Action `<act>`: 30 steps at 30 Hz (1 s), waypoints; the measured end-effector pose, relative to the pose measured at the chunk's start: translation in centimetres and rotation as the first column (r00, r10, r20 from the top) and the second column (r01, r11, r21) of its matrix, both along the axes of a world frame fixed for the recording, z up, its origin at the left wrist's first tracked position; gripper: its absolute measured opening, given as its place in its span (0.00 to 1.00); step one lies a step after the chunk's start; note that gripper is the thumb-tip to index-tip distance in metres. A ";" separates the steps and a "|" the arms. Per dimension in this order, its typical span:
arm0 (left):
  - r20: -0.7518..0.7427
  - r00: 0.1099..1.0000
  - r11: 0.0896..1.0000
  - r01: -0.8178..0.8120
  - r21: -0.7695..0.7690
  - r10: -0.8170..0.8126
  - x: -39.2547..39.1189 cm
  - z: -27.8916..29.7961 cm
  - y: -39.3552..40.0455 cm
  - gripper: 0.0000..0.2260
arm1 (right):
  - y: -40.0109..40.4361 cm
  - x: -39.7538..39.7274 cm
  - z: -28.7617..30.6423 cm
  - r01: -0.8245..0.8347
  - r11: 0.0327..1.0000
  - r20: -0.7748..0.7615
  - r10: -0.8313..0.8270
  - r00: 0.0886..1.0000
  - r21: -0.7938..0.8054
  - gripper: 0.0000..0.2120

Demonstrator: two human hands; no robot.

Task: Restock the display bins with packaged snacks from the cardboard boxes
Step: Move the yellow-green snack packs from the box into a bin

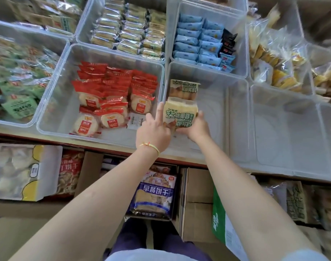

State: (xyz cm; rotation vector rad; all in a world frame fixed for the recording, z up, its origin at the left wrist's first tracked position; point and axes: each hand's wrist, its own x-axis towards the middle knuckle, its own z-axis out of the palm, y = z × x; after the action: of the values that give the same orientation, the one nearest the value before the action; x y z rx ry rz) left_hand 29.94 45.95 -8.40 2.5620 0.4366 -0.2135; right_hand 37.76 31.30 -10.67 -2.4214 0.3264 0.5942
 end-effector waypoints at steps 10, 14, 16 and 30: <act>0.005 1.000 1.000 0.019 -0.001 -0.019 0.0 0.2 0.2 0.32 | -0.7 0.4 1.7 -0.016 0.998 -0.080 0.012 0.997 -0.058 0.25; -0.004 0.999 0.998 0.054 -0.016 -0.054 0.1 0.0 0.4 0.33 | -1.5 -1.5 4.3 0.029 0.998 0.039 -0.027 0.999 -0.053 0.15; -0.016 0.999 0.997 0.048 -0.059 -0.049 0.0 0.1 0.7 0.32 | -2.0 -3.2 6.7 0.058 0.998 0.136 -0.061 0.989 0.025 0.10; 0.375 0.907 0.817 0.358 -0.452 -0.190 -9.5 14.0 -14.7 0.14 | -17.1 -19.6 17.3 0.161 0.921 0.480 -0.326 0.814 0.354 0.04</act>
State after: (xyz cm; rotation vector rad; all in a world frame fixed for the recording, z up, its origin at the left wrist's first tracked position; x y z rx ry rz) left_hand 20.42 31.28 5.57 2.0600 -0.1183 -0.0131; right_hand 18.19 14.25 6.62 -2.0911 0.2813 -0.1518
